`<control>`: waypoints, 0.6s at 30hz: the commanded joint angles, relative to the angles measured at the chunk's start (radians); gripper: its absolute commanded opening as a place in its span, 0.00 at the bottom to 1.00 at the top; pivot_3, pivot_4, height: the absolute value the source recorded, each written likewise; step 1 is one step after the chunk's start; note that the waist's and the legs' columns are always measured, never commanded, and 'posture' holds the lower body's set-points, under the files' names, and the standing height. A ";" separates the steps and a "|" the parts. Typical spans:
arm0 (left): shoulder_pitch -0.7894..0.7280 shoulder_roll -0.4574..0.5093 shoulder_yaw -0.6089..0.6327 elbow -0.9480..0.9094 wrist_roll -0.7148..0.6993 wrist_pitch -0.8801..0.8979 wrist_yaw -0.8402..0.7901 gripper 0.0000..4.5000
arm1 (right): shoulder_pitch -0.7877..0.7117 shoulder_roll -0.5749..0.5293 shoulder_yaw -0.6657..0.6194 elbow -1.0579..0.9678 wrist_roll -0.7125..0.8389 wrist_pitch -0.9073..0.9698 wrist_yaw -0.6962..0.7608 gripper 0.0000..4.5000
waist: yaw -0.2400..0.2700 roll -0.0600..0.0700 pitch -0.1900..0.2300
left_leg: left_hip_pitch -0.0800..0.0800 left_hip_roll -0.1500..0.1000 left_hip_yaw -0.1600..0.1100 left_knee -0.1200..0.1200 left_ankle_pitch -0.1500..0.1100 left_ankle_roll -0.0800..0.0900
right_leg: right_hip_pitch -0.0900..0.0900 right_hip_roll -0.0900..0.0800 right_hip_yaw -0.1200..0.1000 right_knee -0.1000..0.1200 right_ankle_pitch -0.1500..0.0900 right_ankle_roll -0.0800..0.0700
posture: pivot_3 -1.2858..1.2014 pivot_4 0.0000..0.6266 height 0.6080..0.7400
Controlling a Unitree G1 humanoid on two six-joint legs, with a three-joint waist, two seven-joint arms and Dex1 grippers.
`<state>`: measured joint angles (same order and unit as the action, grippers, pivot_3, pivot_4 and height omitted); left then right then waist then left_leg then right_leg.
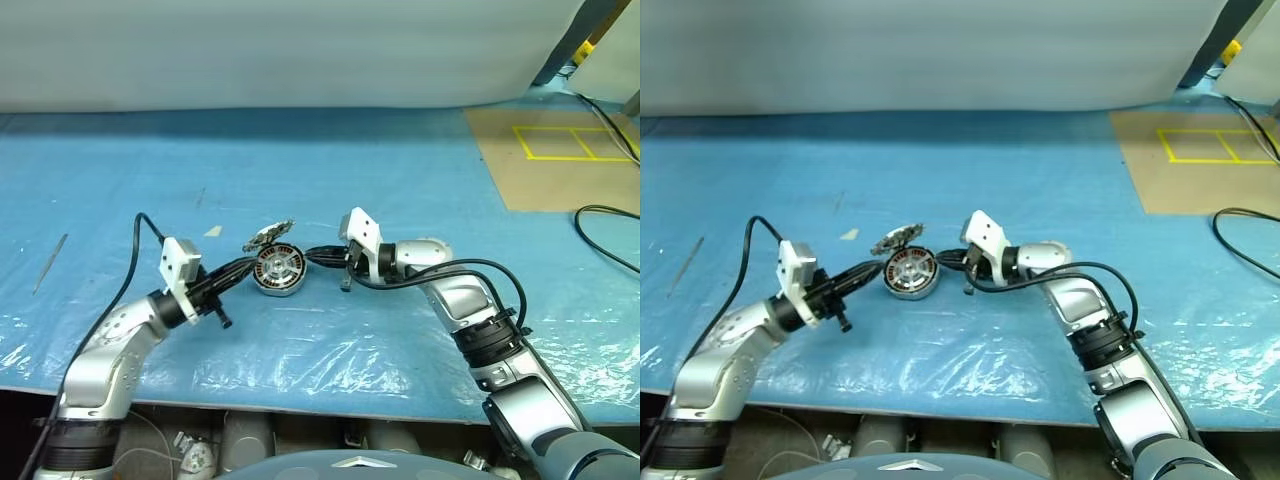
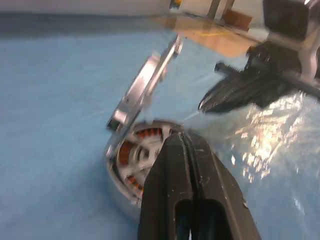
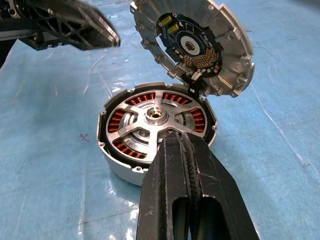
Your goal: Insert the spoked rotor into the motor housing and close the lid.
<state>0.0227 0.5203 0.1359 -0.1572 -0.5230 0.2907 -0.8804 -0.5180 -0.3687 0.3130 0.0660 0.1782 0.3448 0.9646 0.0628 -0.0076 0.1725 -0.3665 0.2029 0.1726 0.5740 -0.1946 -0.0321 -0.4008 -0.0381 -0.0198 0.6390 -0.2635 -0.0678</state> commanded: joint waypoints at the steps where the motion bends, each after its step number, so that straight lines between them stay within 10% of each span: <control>1: -0.030 0.020 0.019 0.079 0.063 -0.063 0.011 0.01 | -0.009 -0.006 -0.025 -0.031 0.013 -0.016 0.006 0.00 | 0.000 0.000 0.000 | 0.000 0.000 0.000 0.000 0.000 0.000 | 0.000 0.000 0.000 0.000 0.000 0.000 | 0.52 0.24 1.00; 18: -0.409 -0.140 -0.103 0.288 0.057 -0.111 -0.114 0.01 | -0.013 -0.024 -0.069 -0.023 -0.015 -0.002 -0.069 0.00 | 0.000 -0.001 0.000 | -0.001 -0.001 -0.001 0.000 0.001 0.000 | 0.000 -0.001 0.000 0.001 0.003 0.004 | 0.52 0.24 1.00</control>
<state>-0.3882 0.3741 0.0445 0.1869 -0.4240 0.1527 -0.9453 -0.4984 -0.4038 0.2854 0.0430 0.1669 0.3754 0.9303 0.0625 -0.0087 0.1726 -0.3682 0.2018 0.1717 0.5739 -0.1940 -0.0318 -0.4017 -0.0388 -0.0200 0.6402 -0.2609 -0.0639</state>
